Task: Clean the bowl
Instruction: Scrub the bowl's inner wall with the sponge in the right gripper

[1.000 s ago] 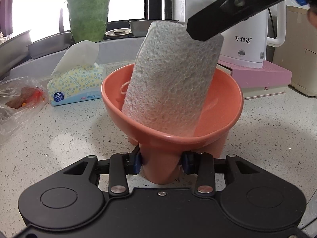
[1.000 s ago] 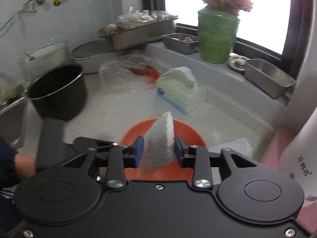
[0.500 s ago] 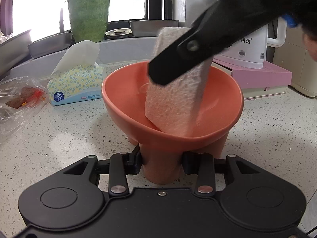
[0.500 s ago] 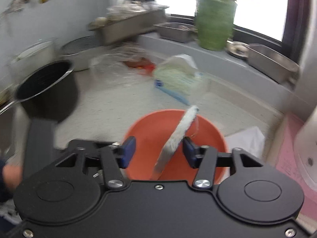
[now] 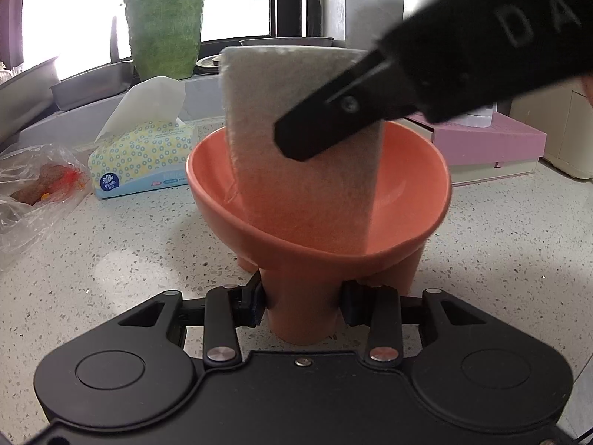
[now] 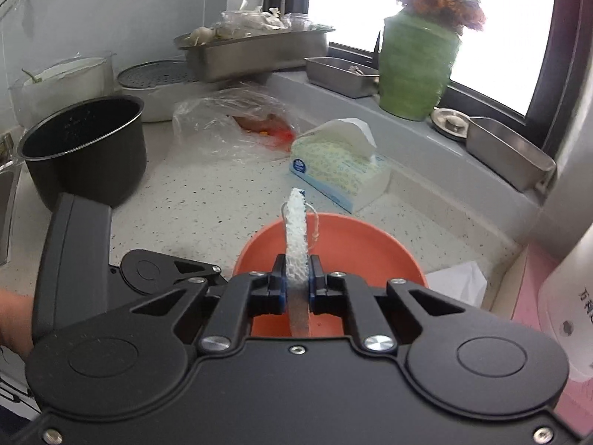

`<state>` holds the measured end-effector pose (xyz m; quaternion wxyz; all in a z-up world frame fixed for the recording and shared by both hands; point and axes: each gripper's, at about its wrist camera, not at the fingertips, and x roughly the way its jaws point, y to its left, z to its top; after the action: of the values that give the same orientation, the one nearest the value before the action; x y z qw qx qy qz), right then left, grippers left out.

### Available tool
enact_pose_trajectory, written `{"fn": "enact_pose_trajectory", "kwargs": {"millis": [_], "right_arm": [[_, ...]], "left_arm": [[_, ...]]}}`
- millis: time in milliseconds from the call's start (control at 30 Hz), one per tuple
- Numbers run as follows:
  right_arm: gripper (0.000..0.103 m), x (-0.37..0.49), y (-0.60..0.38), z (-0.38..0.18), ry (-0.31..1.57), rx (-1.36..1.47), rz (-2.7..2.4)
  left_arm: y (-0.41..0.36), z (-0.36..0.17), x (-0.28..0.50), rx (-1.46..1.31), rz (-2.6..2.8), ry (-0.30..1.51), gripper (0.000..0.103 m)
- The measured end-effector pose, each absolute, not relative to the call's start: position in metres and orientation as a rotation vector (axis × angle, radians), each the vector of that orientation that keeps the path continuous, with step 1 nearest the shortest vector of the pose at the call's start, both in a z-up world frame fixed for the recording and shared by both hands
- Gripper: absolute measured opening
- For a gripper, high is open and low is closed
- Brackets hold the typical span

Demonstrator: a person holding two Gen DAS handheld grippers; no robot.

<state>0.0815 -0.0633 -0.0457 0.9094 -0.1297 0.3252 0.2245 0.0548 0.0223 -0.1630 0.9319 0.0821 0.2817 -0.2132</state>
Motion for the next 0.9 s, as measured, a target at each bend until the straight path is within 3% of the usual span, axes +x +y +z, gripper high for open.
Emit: {"fn": "enact_pose_trajectory", "kwargs": {"millis": [433, 900], "right_arm": [[0.011, 0.107, -0.083, -0.035, 0.710, -0.286, 0.323], [0.011, 0.082, -0.078, -0.039, 0.850, -0.080, 0.365]], "left_arm": [[0.021, -0.162, 0.055, 0.157, -0.425, 0.586, 0.038], [0.024, -0.162, 0.057, 0.152, -0.431, 0.592, 0.038]]}}
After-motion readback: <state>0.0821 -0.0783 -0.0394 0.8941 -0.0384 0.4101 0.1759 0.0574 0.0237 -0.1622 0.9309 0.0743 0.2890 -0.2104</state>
